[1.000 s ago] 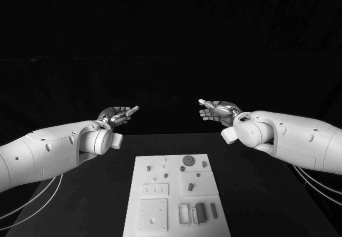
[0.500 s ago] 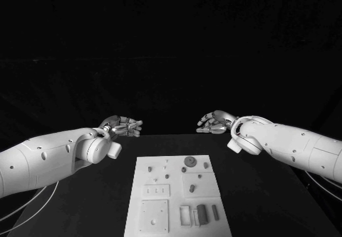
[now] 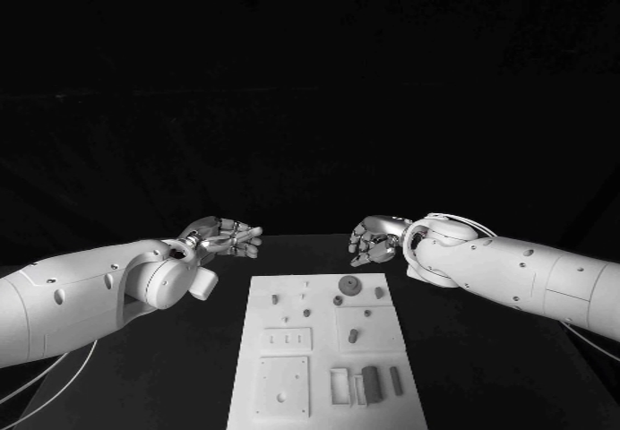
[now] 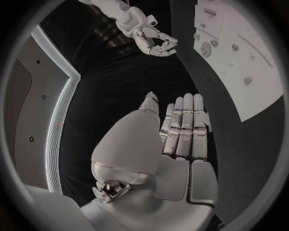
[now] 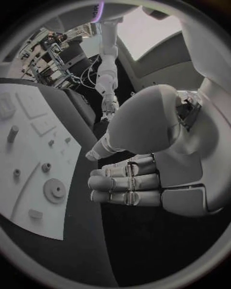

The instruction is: Assemble the parts on the task board

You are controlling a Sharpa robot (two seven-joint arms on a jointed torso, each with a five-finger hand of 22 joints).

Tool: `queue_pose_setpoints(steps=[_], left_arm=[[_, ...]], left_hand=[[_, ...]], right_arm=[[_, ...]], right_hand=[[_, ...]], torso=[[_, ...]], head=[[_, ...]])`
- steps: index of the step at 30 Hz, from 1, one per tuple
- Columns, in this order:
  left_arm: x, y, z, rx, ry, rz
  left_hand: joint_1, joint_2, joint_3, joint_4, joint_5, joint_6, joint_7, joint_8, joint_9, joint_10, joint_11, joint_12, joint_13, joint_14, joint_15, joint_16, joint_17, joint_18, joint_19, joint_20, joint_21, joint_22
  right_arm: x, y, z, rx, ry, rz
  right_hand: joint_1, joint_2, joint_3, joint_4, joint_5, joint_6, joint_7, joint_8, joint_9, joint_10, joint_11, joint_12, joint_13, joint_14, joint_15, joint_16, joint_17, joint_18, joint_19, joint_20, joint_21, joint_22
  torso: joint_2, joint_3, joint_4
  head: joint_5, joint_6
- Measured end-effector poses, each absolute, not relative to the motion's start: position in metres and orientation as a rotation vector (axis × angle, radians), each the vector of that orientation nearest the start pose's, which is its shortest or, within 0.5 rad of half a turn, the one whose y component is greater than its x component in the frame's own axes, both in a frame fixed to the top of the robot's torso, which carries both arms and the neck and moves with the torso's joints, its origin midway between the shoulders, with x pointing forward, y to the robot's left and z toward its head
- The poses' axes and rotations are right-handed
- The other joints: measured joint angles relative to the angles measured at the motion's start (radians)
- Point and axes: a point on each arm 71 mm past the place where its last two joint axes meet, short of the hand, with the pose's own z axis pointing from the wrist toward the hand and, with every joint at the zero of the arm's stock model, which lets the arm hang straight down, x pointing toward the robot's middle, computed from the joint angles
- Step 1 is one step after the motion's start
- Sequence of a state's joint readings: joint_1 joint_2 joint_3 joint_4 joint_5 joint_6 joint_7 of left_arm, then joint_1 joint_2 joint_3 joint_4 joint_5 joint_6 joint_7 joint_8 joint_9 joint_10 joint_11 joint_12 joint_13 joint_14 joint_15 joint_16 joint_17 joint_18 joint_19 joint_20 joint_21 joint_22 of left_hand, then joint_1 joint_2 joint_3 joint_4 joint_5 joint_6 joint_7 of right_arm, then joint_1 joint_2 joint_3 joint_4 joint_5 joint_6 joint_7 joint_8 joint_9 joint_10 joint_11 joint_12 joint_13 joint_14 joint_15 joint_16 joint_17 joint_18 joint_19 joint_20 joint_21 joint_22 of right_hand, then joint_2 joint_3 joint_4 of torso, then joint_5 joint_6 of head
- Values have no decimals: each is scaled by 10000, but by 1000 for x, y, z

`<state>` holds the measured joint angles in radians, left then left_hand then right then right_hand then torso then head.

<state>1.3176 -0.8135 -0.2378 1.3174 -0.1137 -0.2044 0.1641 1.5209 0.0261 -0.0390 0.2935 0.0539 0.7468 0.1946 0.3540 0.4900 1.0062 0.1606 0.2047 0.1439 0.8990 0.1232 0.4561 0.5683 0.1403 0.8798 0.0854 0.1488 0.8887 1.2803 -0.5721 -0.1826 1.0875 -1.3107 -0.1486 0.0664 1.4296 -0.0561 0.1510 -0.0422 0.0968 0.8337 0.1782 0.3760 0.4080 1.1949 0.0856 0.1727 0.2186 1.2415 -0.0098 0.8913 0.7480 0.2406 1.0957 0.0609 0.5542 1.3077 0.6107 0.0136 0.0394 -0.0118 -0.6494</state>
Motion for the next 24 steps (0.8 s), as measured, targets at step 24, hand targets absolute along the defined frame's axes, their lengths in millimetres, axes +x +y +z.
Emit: queue_pose_setpoints(steps=[24], left_arm=[[515, 260, -206, -10491, 17284, -12146]], left_hand=[[-39, -39, -55, -1, -5, -1, 0, -103, -80, 34, 35, -189, -32, 29, 29, -146, 69, -106, 98, -98, -61, -79]], right_arm=[[529, -153, -238, -4816, 18210, 5276]], right_hand=[[-3009, -781, 3873, -2412, 51, 68, 123, -868, 14, -639, -28, -1080, -241, 382, 329, 2424, 419, -637, 539, -636, 2417, -2]], torso=[[739, 83, 439]], head=[[-227, 1]])
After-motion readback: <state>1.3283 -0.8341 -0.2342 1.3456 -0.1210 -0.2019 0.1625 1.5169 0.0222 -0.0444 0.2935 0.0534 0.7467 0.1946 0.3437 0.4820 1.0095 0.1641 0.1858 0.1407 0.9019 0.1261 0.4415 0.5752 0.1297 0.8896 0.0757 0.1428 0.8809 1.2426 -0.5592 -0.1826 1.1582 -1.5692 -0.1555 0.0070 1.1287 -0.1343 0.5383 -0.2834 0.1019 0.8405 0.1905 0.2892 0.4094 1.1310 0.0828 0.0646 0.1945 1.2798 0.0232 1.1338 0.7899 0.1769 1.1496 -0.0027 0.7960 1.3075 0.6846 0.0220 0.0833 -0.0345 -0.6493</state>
